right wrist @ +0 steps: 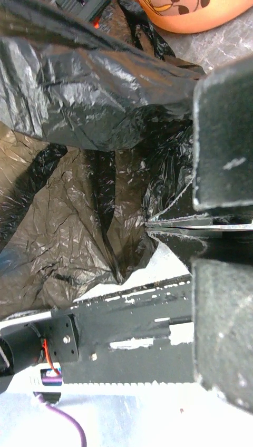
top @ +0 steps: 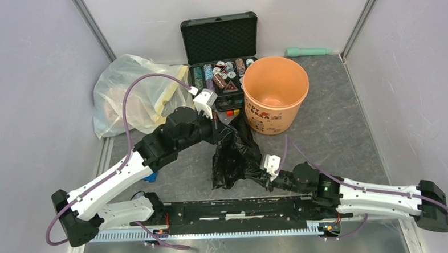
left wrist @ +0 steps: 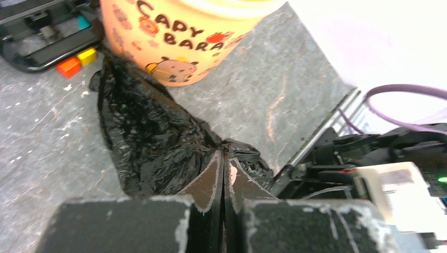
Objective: Put the trash bags into the trash bin
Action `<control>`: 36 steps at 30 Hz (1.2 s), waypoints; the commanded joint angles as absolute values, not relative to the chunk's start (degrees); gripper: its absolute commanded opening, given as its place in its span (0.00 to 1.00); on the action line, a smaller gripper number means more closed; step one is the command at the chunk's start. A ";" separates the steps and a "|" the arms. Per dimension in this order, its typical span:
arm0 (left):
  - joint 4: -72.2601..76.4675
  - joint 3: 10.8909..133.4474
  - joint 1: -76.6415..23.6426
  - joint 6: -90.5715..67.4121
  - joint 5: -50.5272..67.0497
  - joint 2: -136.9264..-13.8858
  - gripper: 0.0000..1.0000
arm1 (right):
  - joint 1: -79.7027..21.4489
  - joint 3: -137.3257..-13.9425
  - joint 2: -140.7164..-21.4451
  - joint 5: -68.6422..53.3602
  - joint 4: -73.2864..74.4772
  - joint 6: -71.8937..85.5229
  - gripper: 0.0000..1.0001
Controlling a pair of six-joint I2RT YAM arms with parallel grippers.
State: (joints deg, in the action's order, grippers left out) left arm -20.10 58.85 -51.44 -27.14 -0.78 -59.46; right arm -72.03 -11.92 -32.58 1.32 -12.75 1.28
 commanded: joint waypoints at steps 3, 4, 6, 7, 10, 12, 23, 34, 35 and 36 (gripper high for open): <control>-15.75 64.77 -51.15 -31.37 3.26 -61.35 0.02 | -74.08 -16.82 -44.42 9.37 -27.74 -3.41 0.00; -15.95 65.18 -51.13 -31.64 3.26 -61.71 0.02 | -74.77 -17.70 -46.54 12.85 -28.39 -3.34 0.00; -15.58 65.43 -51.10 -32.36 3.43 -62.29 0.02 | -76.04 -19.70 -50.08 17.39 -29.15 -4.43 0.00; -15.30 65.35 -51.15 -32.77 3.37 -62.45 0.02 | -76.79 -20.52 -51.64 20.35 -29.83 -4.69 0.00; -13.97 65.13 -51.16 -33.82 4.12 -62.99 0.02 | -79.20 -22.14 -55.43 25.17 -32.73 -6.12 0.00; -13.48 65.29 -51.15 -34.31 4.78 -63.44 0.02 | -80.33 -23.20 -58.15 27.67 -34.11 -6.40 0.00; -9.64 64.69 -51.15 -36.48 9.89 -63.69 0.02 | -81.04 -24.27 -72.93 34.41 -46.81 -6.50 0.00; -9.88 65.76 -51.26 -40.87 17.42 -60.50 0.02 | -73.63 -24.21 -74.61 34.41 -49.13 -5.38 0.00; -10.49 65.74 -51.20 -40.88 16.75 -59.90 0.02 | -73.20 -23.81 -74.26 37.27 -48.86 -5.32 0.00; -11.18 65.74 -51.24 -40.72 15.95 -59.18 0.02 | -73.09 -23.38 -73.57 39.62 -48.63 -5.27 0.00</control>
